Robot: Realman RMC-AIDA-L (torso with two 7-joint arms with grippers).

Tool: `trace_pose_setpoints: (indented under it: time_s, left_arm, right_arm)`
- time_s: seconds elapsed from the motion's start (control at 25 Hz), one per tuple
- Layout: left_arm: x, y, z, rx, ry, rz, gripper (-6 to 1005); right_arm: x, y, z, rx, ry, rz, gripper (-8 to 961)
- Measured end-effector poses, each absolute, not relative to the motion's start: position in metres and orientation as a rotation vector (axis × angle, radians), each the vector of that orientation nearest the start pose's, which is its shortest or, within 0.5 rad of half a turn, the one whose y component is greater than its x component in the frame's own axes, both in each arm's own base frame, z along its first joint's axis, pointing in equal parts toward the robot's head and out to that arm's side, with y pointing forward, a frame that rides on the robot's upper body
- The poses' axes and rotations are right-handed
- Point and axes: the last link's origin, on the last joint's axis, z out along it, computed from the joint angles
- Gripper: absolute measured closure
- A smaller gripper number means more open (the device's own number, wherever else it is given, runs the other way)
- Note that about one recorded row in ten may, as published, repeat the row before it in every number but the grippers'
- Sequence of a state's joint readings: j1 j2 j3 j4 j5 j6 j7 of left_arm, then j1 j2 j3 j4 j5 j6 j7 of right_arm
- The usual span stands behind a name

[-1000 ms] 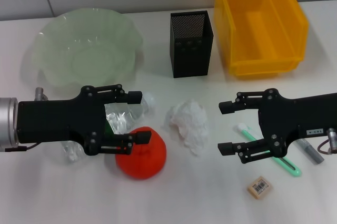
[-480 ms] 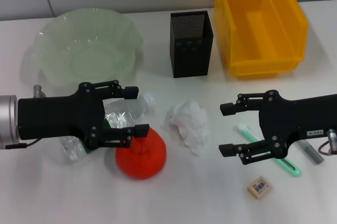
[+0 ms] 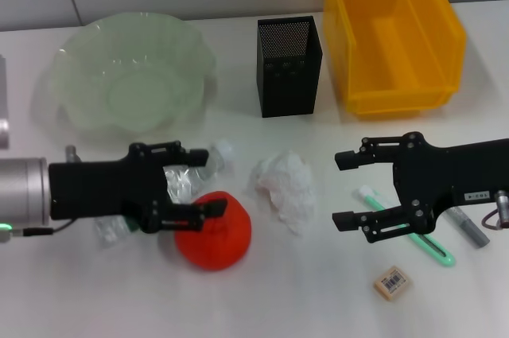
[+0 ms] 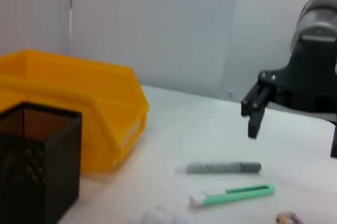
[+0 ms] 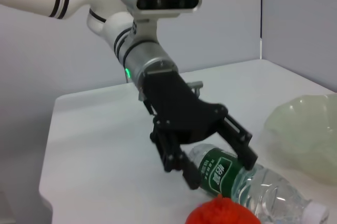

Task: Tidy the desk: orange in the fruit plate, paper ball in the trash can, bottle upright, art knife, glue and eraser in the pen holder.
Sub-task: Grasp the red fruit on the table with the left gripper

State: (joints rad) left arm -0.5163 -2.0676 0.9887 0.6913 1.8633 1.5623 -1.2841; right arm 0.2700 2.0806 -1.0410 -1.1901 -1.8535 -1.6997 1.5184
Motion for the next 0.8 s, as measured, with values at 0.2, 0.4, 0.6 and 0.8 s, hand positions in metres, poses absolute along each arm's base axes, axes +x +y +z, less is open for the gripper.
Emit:
trace_pose_setpoints:
  time_s: [0.2,0.4,0.6,0.8]
  left_arm:
    - [-0.244,0.313,-0.033,-2.949,-0.349,-0.638,230]
    - [-0.251,0.307,-0.036,-2.944,-0.338,-0.635,235]
    - [-0.255,0.307,-0.043,-2.94,-0.36,-0.601,240]
    - [-0.256,0.307,-0.053,-2.968,-0.357,-0.543,246]
  right_arm:
    - [0.235,0.284,0.031,-2.894,0.309,0.53,128]
    - [0.236,0.285,0.031,-2.899,0.309,0.513,128]
    - [0.235,0.284,0.031,-2.9,0.31,0.518,128]
    - [0.235,0.284,0.031,-2.902,0.322,0.522,128]
